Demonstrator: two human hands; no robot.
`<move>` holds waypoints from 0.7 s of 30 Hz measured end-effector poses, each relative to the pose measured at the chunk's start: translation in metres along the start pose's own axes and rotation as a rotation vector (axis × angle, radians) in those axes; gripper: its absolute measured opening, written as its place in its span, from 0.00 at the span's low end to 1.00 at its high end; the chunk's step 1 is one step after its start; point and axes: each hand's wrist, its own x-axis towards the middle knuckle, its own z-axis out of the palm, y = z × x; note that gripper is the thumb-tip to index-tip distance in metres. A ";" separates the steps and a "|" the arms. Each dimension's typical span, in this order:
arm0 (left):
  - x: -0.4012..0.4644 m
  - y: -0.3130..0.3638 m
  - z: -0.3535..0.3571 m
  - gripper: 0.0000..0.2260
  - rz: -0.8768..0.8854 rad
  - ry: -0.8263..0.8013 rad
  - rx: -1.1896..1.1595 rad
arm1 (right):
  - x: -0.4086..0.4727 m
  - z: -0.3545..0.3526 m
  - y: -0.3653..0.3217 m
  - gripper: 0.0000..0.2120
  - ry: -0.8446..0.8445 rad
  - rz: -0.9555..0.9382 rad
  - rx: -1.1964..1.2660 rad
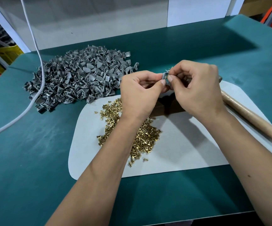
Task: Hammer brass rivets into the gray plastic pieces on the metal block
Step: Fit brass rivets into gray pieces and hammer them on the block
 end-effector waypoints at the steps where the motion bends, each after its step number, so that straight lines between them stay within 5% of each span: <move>1: 0.000 0.000 0.000 0.05 -0.001 0.006 0.006 | 0.000 0.000 0.000 0.02 0.003 0.005 0.001; 9: 0.000 0.003 -0.001 0.05 0.022 -0.001 0.042 | 0.000 0.001 -0.002 0.04 0.026 0.024 0.044; 15: 0.007 0.007 -0.014 0.18 0.083 -0.116 0.111 | 0.002 -0.005 -0.003 0.06 -0.027 -0.017 0.062; 21: 0.010 0.002 -0.022 0.15 0.061 -0.160 0.117 | 0.001 -0.006 -0.002 0.07 -0.077 -0.077 0.019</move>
